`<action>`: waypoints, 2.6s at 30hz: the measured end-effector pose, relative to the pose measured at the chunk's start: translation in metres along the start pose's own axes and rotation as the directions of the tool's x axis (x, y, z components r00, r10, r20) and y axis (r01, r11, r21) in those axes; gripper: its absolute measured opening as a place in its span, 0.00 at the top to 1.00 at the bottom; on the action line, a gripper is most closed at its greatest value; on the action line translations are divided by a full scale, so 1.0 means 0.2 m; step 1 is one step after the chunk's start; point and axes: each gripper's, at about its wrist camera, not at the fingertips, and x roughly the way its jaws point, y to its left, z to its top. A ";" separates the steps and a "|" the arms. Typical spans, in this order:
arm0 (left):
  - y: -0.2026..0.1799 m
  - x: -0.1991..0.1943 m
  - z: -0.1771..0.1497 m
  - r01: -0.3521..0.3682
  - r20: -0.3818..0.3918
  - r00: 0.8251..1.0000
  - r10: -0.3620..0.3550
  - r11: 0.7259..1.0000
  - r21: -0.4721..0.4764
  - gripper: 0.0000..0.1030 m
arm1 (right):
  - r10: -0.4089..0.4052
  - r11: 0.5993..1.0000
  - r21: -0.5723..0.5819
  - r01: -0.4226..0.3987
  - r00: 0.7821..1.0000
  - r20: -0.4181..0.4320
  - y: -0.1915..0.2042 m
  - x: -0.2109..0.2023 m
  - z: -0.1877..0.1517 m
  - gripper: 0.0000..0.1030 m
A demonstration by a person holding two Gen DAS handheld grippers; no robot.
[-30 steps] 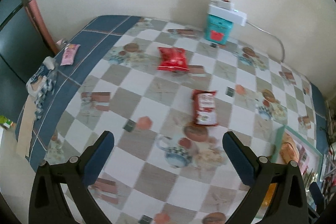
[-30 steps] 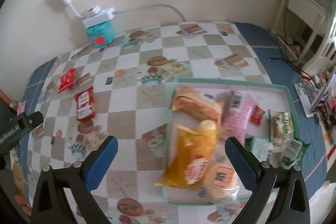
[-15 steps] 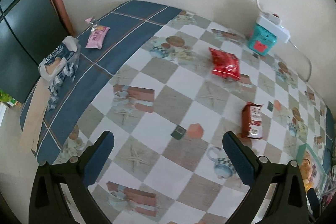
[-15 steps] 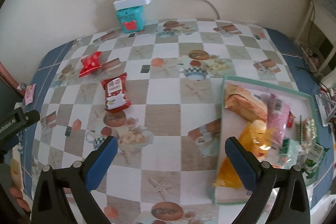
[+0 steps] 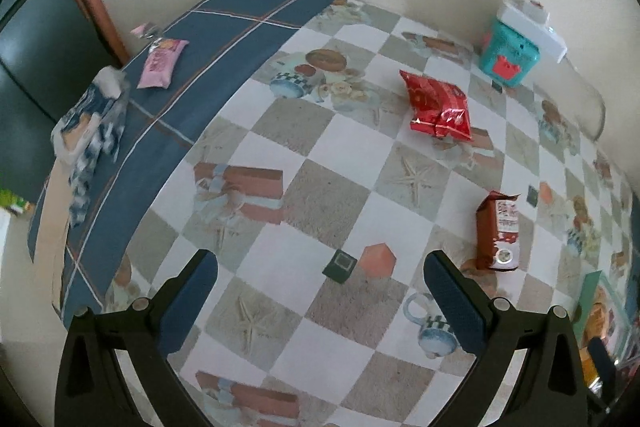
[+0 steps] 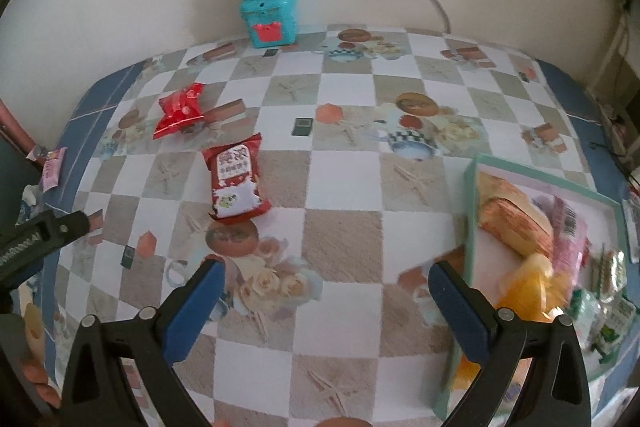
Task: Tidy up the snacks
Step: 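Reach the left tool to the red packet while the right tool reaches the milk biscuit packet, then close the left tool on the red packet while the right tool grasps the milk biscuit packet, then carry the red packet with the left tool while the right tool carries the biscuit packet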
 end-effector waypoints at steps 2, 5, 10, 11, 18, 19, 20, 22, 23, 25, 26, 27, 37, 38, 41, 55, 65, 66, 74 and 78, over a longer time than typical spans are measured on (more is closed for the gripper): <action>0.00 0.02 0.04 -0.003 -0.006 1.000 0.003 1.000 0.014 0.00 | 0.015 1.000 -0.006 -0.015 1.000 -0.004 0.03 0.04 0.03 0.00; -0.01 0.05 0.09 0.013 -0.014 1.000 -0.012 0.999 0.044 0.00 | 0.021 1.000 -0.011 -0.021 1.000 -0.013 0.08 0.10 0.08 0.00; 0.01 0.11 0.18 0.090 -0.036 0.995 -0.089 0.995 0.049 0.00 | 0.048 0.998 -0.033 -0.049 0.998 -0.044 0.17 0.23 0.15 0.00; 0.02 0.12 0.19 0.104 -0.042 0.994 -0.102 0.994 0.045 0.00 | 0.053 0.998 -0.031 -0.055 0.997 -0.049 0.18 0.25 0.16 0.00; 0.02 0.24 0.31 0.173 -0.090 0.981 -0.171 0.985 0.014 0.01 | 0.029 0.996 -0.076 -0.035 0.996 -0.079 0.25 0.40 0.24 0.03; 0.02 0.26 0.32 0.185 -0.096 0.978 -0.184 0.983 0.009 0.01 | 0.031 0.996 -0.083 -0.038 0.996 -0.084 0.26 0.41 0.25 0.06; 0.01 0.27 0.34 0.200 -0.105 0.974 -0.199 0.980 0.002 0.01 | 0.039 0.995 -0.090 -0.048 0.995 -0.092 0.27 0.43 0.26 0.11; -0.01 0.30 0.39 0.233 -0.115 0.966 -0.233 0.972 -0.010 0.01 | 0.057 0.993 -0.100 -0.067 0.993 -0.102 0.28 0.45 0.28 0.20; -0.03 0.30 0.42 0.249 -0.114 0.962 -0.249 0.968 -0.015 0.01 | 0.063 0.991 -0.108 -0.075 0.992 -0.106 0.29 0.46 0.28 0.24; -0.06 0.31 0.46 0.262 -0.112 0.959 -0.261 0.965 -0.007 0.01 | 0.077 0.989 -0.120 -0.091 0.991 -0.113 0.30 0.47 0.30 0.33; -0.09 0.32 0.48 0.269 -0.112 0.957 -0.267 0.963 0.001 0.01 | 0.084 0.988 -0.121 -0.098 0.990 -0.116 0.30 0.48 0.30 0.42; -0.11 0.32 0.50 0.275 -0.114 0.955 -0.272 0.961 0.010 0.01 | 0.093 0.987 -0.120 -0.107 0.988 -0.122 0.30 0.48 0.31 0.47; -0.39 0.42 0.60 0.296 -0.137 0.949 -0.285 0.953 0.063 0.01 | 0.079 0.982 -0.161 -0.099 0.989 -0.127 0.25 0.52 0.40 0.59; -0.40 0.42 0.61 0.290 -0.146 0.949 -0.279 0.955 0.059 0.01 | 0.076 0.982 -0.163 -0.096 0.989 -0.126 0.24 0.53 0.41 0.59; -0.44 0.48 0.64 0.257 -0.158 0.956 -0.246 0.965 0.057 0.01 | 0.068 0.982 -0.166 -0.089 0.990 -0.126 0.22 0.54 0.44 0.59; -0.49 0.52 0.65 0.228 -0.170 0.962 -0.216 0.972 0.059 0.50 | 0.079 0.983 -0.155 -0.097 0.989 -0.122 0.16 0.49 0.46 0.59; -0.42 0.29 0.42 0.254 -0.157 0.953 -0.258 0.966 -0.045 0.50 | 0.121 0.988 -0.084 -0.130 0.987 -0.103 0.07 0.28 0.34 0.59; -0.41 0.25 0.38 0.258 -0.154 0.952 -0.264 0.964 -0.061 0.50 | 0.120 0.989 -0.077 -0.128 0.988 -0.101 0.05 0.25 0.31 0.59; -0.36 -0.04 0.05 0.279 -0.079 0.954 -0.289 0.953 -0.118 0.50 | 0.086 0.996 0.001 -0.087 0.994 -0.074 -0.09 0.03 0.08 0.59; -0.38 -0.17 -0.08 0.271 -0.047 0.960 -0.277 0.956 -0.109 0.50 | 0.068 0.997 0.039 -0.066 0.997 -0.046 -0.18 -0.09 -0.02 0.59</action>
